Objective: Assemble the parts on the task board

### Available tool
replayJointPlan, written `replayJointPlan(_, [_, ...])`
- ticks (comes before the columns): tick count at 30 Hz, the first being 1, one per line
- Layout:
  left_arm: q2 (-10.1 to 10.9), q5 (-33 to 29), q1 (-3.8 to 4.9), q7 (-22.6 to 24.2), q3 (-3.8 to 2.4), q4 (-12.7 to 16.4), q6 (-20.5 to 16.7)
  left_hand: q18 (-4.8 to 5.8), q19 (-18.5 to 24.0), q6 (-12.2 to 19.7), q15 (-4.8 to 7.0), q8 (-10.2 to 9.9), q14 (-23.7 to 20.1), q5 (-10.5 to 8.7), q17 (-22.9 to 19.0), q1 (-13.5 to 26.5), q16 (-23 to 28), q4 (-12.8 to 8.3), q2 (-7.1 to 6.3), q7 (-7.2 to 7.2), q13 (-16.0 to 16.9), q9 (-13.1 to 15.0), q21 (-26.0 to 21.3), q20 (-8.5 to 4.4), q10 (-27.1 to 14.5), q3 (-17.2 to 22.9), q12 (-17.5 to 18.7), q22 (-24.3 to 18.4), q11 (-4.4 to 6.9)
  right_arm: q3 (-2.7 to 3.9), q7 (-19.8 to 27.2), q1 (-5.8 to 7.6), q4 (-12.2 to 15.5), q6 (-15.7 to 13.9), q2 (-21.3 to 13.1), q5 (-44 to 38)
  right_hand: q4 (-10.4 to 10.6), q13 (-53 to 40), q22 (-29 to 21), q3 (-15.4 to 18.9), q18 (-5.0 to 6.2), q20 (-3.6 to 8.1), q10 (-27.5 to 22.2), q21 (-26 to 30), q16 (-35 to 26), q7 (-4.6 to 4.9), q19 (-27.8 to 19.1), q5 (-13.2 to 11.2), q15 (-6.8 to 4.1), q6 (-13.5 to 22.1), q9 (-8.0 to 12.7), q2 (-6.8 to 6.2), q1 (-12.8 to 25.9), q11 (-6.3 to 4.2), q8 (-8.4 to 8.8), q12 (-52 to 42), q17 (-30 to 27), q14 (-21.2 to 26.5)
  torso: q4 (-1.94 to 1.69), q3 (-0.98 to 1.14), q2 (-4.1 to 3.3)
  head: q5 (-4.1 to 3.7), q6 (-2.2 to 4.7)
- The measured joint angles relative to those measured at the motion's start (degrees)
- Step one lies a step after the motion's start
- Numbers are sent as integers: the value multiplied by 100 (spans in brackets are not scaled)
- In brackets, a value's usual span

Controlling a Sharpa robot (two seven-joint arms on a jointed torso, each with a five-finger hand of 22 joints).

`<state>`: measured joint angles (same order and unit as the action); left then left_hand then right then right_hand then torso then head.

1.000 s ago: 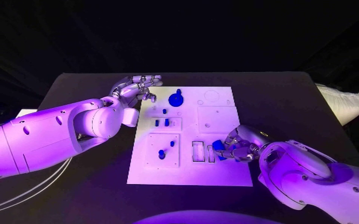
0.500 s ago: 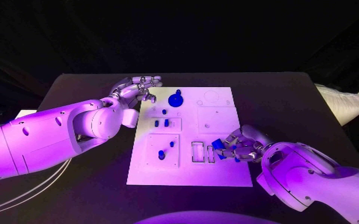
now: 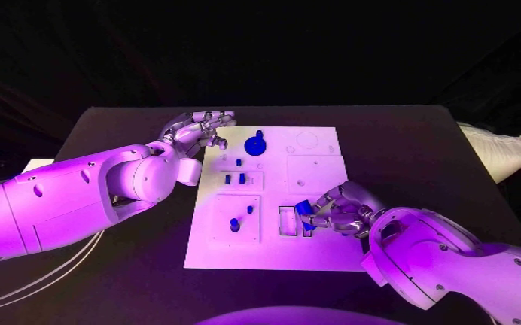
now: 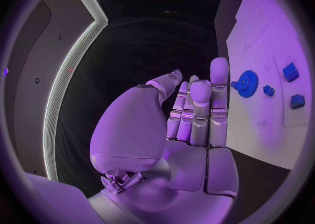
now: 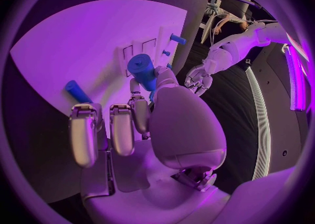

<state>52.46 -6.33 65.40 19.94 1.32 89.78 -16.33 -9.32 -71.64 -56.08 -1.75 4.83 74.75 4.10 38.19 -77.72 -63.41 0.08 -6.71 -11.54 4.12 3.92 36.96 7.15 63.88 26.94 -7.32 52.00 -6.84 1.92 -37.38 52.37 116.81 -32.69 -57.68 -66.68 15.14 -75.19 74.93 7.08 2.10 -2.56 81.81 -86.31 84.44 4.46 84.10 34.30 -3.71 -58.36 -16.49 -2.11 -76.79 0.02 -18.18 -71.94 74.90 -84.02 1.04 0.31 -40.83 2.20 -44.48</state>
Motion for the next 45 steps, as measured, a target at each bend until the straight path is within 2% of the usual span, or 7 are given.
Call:
replayJointPlan(16, [-50,2,-1,0,0,3,3,0,0,0,0,0,0,0,0,0,0,0,0,0,0,0,0,0,-21,0,0,0,-21,-3,-18,19,-274,458,330,31,163,-147,-1,141,0,0,31,-23,23,22,0,-235,0,-24,-2,252,254,-31,0,-7,4,0,0,2,-4,17,-12])
replayJointPlan(20, [-52,3,-1,3,0,4,2,0,0,0,0,0,0,0,1,0,0,0,0,0,0,0,0,0,-21,0,0,1,-21,-1,-25,26,-320,503,372,19,146,-263,-1,285,1,0,31,-23,23,-11,0,-677,0,-77,-371,300,456,-31,-1,65,4,0,-2,5,-4,28,-16])
replayJointPlan(22, [-52,3,-1,3,0,4,2,0,0,0,0,0,0,0,1,0,0,0,0,0,0,0,0,0,-21,0,0,1,-21,-1,-29,26,-340,518,379,11,145,-263,-1,392,1,0,31,-23,23,-61,0,-1058,0,-148,-422,298,636,-32,-4,136,4,0,-2,5,-3,34,-17])
replayJointPlan(25, [-53,3,-1,4,0,4,2,0,0,0,0,0,0,0,1,0,0,0,0,0,0,0,0,0,-21,0,0,1,-21,-2,-30,25,-364,543,387,-4,146,-68,-2,554,1,0,-24,-23,23,-35,0,-1579,0,-122,-462,286,872,-19,38,211,4,0,-2,5,-3,38,-14])
replayJointPlan(29, [-53,4,-1,4,0,5,1,1,0,0,0,0,0,0,1,0,0,0,0,0,0,0,1,0,-21,0,0,1,-21,-3,-30,27,-367,599,408,-36,146,68,-2,644,1,0,-33,-23,23,-26,0,-1858,0,-113,-497,200,978,-10,47,278,3,0,2,6,-3,43,-12])
replayJointPlan(41, [-47,5,-1,4,0,8,0,1,0,-1,0,0,0,0,1,0,0,0,0,0,0,0,1,0,-21,0,0,1,-21,-3,-30,30,-353,757,406,-162,153,62,-2,651,1,-1,-74,-23,22,-26,0,-1932,1,-112,-545,143,988,-11,47,323,3,0,9,8,-3,54,-27])
replayJointPlan(45, [-45,5,-1,4,0,8,0,0,0,-1,0,0,0,0,1,0,0,0,0,0,0,0,1,0,-21,0,0,1,-21,-3,-30,30,-353,756,405,-191,112,19,-2,610,1,-1,-75,-23,22,-27,-1,-1730,1,-112,-593,295,836,-10,47,321,2,1,10,8,-2,55,-28])
